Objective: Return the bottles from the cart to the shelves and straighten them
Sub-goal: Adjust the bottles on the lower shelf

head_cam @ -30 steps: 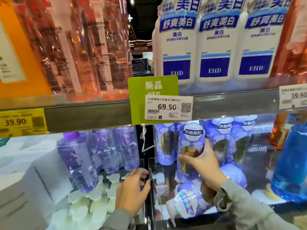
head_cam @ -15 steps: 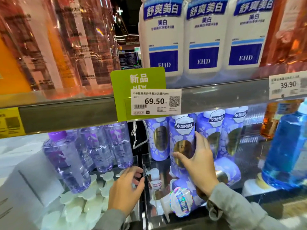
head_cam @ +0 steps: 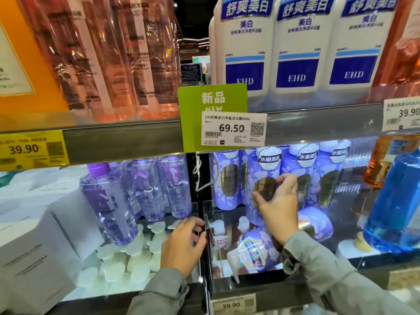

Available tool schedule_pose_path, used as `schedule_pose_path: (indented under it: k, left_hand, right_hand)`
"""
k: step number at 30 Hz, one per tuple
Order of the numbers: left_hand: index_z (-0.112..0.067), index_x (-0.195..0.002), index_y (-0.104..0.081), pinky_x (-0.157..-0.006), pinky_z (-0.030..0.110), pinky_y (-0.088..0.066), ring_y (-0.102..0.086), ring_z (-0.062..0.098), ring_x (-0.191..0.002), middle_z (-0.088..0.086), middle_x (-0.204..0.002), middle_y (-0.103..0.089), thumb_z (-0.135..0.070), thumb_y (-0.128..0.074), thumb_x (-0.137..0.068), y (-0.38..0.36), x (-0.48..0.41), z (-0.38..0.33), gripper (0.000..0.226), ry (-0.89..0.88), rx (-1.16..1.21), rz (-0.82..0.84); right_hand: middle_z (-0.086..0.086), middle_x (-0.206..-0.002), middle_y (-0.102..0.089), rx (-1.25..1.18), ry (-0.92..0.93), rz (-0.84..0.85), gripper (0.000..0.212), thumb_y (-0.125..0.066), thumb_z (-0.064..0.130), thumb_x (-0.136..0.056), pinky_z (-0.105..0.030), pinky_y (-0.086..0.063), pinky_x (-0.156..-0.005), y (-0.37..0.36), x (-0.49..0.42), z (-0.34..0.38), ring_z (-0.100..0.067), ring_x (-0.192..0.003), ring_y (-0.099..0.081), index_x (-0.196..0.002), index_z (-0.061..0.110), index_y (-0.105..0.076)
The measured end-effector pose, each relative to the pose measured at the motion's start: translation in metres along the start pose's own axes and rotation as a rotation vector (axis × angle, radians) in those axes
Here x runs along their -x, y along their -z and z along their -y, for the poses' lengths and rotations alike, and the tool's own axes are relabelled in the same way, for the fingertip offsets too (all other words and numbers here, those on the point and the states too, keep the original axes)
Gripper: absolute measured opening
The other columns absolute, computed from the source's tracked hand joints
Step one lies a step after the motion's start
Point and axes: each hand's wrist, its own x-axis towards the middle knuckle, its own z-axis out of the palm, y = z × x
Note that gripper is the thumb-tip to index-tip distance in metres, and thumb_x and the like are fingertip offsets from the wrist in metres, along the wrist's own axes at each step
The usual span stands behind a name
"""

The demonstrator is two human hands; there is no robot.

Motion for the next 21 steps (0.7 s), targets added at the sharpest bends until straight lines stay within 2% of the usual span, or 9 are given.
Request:
schedule_pose_path:
  k: [3,6,8,10,14,17,19,21]
  left_hand:
    - [-0.040,-0.098,-0.053,-0.075,0.027,-0.050,-0.056,-0.006,-0.076,-0.021,-0.093,-0.055,-0.030,-0.058,-0.087,0.002,0.001,-0.002,0.015,0.006,0.007,0.019]
    - [-0.040,-0.097,-0.051,-0.077,0.028,-0.051,-0.056,-0.006,-0.077,-0.020,-0.095,-0.055,-0.030,-0.058,-0.088,0.006,0.001,-0.004,0.015,0.007,-0.007,0.077]
    - [-0.039,-0.097,-0.052,-0.079,0.030,-0.051,-0.056,-0.006,-0.079,-0.020,-0.096,-0.055,-0.030,-0.059,-0.088,0.012,0.000,-0.001,0.015,0.004,-0.008,0.107]
    - [-0.037,-0.097,-0.054,-0.080,0.031,-0.051,-0.058,-0.003,-0.082,-0.020,-0.095,-0.057,-0.031,-0.060,-0.088,0.021,-0.001,0.005,0.013,0.005,-0.004,0.140]
    - [-0.034,-0.094,-0.059,-0.078,0.032,-0.052,-0.060,-0.002,-0.081,-0.019,-0.089,-0.061,-0.031,-0.061,-0.086,0.038,0.002,0.013,0.009,-0.038,-0.063,0.191]
    - [-0.035,-0.090,-0.059,-0.076,0.030,-0.052,-0.061,-0.003,-0.077,-0.018,-0.086,-0.062,-0.030,-0.063,-0.085,0.042,0.006,0.011,0.009,-0.089,-0.057,0.229]
    - [-0.036,-0.088,-0.057,-0.078,0.029,-0.051,-0.061,-0.002,-0.076,-0.015,-0.086,-0.062,-0.030,-0.064,-0.085,0.041,0.007,0.006,0.010,-0.120,-0.068,0.267]
    - [-0.036,-0.089,-0.057,-0.078,0.028,-0.051,-0.060,-0.003,-0.077,-0.015,-0.086,-0.062,-0.031,-0.063,-0.086,0.039,0.007,0.001,0.008,-0.132,-0.082,0.293]
  right_hand:
    - [-0.005,-0.091,-0.048,-0.015,-0.041,-0.005,0.047,-0.079,0.006,-0.070,-0.031,-0.035,-0.071,0.002,-0.001,-0.002,-0.029,-0.083,-0.050,-0.090,0.013,-0.038]
    - [-0.002,-0.072,-0.055,-0.033,-0.015,0.052,0.030,-0.076,0.010,-0.075,-0.031,-0.037,-0.063,0.010,0.002,-0.002,-0.023,-0.069,-0.051,-0.077,0.016,-0.047]
    - [0.003,-0.066,-0.057,-0.064,0.080,0.158,0.025,-0.074,0.010,-0.078,-0.028,-0.043,-0.061,0.020,0.005,-0.002,-0.016,-0.063,-0.053,-0.073,0.018,-0.051]
    - [0.008,-0.067,-0.060,-0.101,0.155,0.343,0.020,-0.072,0.007,-0.079,-0.021,-0.045,-0.064,0.034,0.008,-0.003,-0.009,-0.063,-0.055,-0.075,0.019,-0.057]
    - [0.011,-0.083,-0.066,-0.032,0.197,0.769,0.026,-0.066,0.002,-0.085,-0.012,-0.044,-0.074,0.067,0.011,-0.003,0.004,-0.077,-0.059,-0.086,0.028,-0.062]
    - [0.016,-0.100,-0.064,0.006,0.138,0.940,0.029,-0.064,0.005,-0.088,-0.005,-0.041,-0.076,0.086,0.006,-0.002,0.014,-0.084,-0.057,-0.102,0.030,-0.059]
    - [0.021,-0.119,-0.055,0.143,0.172,1.060,0.043,-0.070,0.016,-0.085,-0.001,-0.035,-0.086,0.094,-0.002,-0.002,0.017,-0.102,-0.051,-0.120,0.032,-0.052]
    - [0.017,-0.131,-0.046,0.313,0.207,1.168,0.065,-0.074,0.023,-0.080,-0.005,-0.031,-0.096,0.095,-0.008,-0.004,0.007,-0.117,-0.045,-0.135,0.029,-0.040]
